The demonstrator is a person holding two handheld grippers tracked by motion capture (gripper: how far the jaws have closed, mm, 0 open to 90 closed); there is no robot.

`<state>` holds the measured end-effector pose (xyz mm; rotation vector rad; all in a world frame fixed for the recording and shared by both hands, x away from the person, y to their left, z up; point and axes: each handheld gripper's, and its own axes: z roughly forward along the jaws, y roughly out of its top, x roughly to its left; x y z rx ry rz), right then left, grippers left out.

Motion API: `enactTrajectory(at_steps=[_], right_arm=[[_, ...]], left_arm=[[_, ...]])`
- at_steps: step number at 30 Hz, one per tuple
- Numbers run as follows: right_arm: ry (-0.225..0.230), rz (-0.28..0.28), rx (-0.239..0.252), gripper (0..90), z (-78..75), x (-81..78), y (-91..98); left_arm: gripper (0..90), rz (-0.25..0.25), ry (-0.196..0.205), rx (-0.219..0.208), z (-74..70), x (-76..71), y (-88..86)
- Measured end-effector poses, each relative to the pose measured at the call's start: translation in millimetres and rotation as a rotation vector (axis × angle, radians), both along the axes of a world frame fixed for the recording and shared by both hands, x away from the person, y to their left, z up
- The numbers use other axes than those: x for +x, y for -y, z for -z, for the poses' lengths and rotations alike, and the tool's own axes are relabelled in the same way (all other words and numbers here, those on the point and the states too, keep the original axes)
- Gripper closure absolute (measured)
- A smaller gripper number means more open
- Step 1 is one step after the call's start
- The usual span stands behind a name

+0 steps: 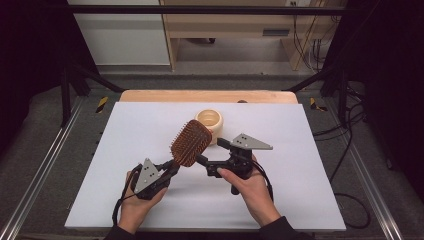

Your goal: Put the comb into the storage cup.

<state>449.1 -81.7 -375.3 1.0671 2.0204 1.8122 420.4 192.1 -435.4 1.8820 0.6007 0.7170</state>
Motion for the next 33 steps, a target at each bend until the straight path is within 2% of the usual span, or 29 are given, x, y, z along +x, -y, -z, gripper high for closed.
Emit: enactTrajectory(at_steps=[3, 8, 15, 22, 23, 25, 33], right_arm=[[0.001, -0.005, 0.0, 6.9, -0.5, 0.2, -1.9], [-0.006, -0.007, 0.005, 7.0, -1.2, 1.0, -4.5], [-0.002, -0.011, 0.0, 7.1, -3.1, 1.7, -6.6], [-0.007, -0.012, 0.017, 7.8, -5.0, 2.5, -8.5], [-0.008, -0.012, 0.018, 7.9, -5.3, 2.5, -8.7], [-0.009, -0.012, 0.024, 8.2, -5.6, 2.5, -9.0], [-0.013, -0.013, 0.035, 8.8, -5.2, 3.1, -12.0]], left_arm=[[72.5, 0.0, 0.014, 0.001, -0.4, 0.1, 0.2], [72.5, 0.002, 0.003, 0.0, 0.3, -0.5, 0.9], [72.5, 0.001, 0.021, 0.005, 0.0, -0.6, 1.3], [72.5, 0.004, 0.029, 0.003, -0.6, -1.6, 1.6], [72.6, 0.006, 0.018, -0.001, -0.4, -1.9, 1.7], [72.6, 0.003, 0.03, 0.002, -0.8, -1.6, 1.4], [72.5, 0.006, 0.035, -0.004, -1.5, -1.8, 0.3]])
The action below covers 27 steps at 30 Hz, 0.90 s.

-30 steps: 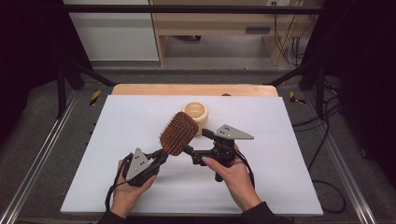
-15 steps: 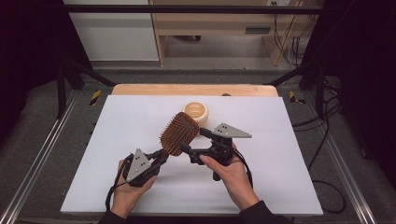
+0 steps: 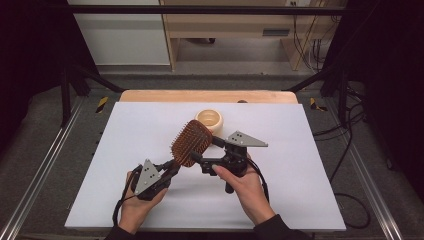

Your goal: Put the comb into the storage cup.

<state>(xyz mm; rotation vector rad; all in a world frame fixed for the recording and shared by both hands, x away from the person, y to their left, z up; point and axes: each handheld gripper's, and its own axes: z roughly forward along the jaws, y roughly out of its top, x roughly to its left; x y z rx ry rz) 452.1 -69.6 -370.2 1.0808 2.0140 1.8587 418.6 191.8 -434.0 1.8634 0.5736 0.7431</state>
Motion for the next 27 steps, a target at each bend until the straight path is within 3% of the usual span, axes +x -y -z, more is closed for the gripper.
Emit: enactTrajectory(at_steps=[18, 27], right_arm=[[-0.008, -0.006, 0.031, 15.5, -1.5, 3.3, -6.0], [-0.027, -0.005, 0.063, 23.2, -3.3, 10.2, -7.9]], left_arm=[[72.6, 0.004, 0.009, -0.004, -0.4, -1.3, 1.4], [72.5, 0.014, 0.013, 0.001, -0.4, -2.4, 3.0]])
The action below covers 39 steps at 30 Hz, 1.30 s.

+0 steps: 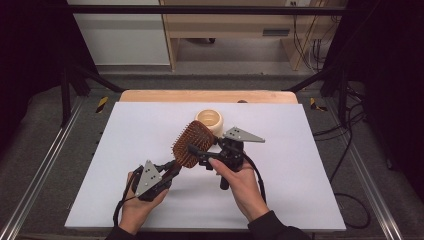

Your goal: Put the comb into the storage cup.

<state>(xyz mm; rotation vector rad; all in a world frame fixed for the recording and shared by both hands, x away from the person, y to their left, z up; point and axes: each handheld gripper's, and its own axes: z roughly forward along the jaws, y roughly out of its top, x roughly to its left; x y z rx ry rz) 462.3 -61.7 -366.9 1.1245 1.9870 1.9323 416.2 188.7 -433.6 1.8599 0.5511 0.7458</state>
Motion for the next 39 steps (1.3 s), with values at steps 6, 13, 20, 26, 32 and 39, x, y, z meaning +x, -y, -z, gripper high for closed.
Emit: enactTrajectory(at_steps=[6, 13, 20, 26, 32, 39], right_arm=[[-0.009, -0.01, 0.015, 27.8, -2.5, 3.0, -1.7], [-0.019, -0.021, 0.025, 34.3, -3.5, 4.8, -2.8], [-0.031, -0.033, 0.039, 39.7, -3.4, 5.5, -1.9], [-0.047, -0.033, 0.053, 45.8, -3.7, 4.0, -3.0], [-0.034, -0.036, 0.049, 50.4, -5.5, 3.2, -5.7], [-0.036, -0.03, 0.034, 52.9, -6.7, 3.0, -8.9]], left_arm=[[72.5, 0.002, 0.002, 0.002, -0.1, -0.3, 0.3], [72.5, 0.006, 0.003, 0.002, -0.2, -0.5, 0.5], [72.5, 0.01, 0.002, -0.005, 0.2, 0.0, -0.7], [72.5, 0.004, -0.016, -0.011, 1.8, 0.0, -0.5], [72.5, 0.002, -0.03, -0.026, 2.8, 1.0, -1.2], [72.4, 0.007, -0.058, -0.042, 4.8, 3.1, -1.7]])
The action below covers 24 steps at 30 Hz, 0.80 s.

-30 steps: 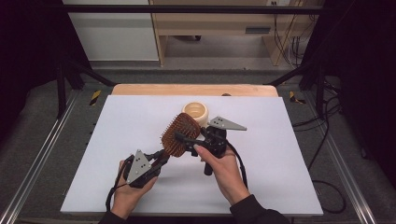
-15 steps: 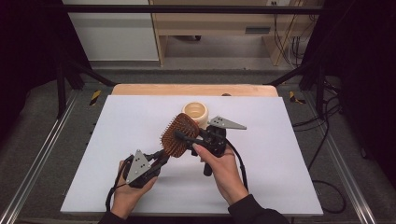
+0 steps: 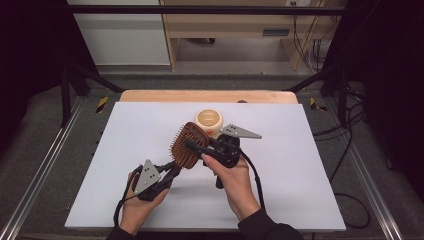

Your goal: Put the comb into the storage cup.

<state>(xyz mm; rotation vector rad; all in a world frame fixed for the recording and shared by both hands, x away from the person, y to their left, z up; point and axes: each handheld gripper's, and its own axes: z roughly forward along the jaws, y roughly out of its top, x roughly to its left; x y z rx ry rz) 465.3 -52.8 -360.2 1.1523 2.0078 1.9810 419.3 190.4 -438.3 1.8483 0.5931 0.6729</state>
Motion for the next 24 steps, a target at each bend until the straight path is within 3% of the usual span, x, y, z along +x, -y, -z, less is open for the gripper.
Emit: enactTrajectory(at_steps=[9, 13, 19, 24], right_arm=[[-0.002, 0.021, -0.003, 53.8, -0.8, 0.0, -4.9], [0.01, 0.035, -0.013, 54.1, -0.7, 2.0, -3.8], [0.008, 0.081, -0.003, 54.0, -7.9, 8.3, 9.5], [0.012, 0.117, 0.001, 53.8, -16.0, 14.2, 23.1]], left_arm=[[70.8, -0.009, -0.039, -0.05, 3.0, 3.5, -1.5], [63.1, -0.047, -0.046, -0.089, 4.7, 4.8, -6.0], [48.2, -0.063, -0.046, -0.105, 3.0, 4.8, -7.7], [34.3, -0.115, -0.051, -0.138, -1.0, 2.7, -12.8]])
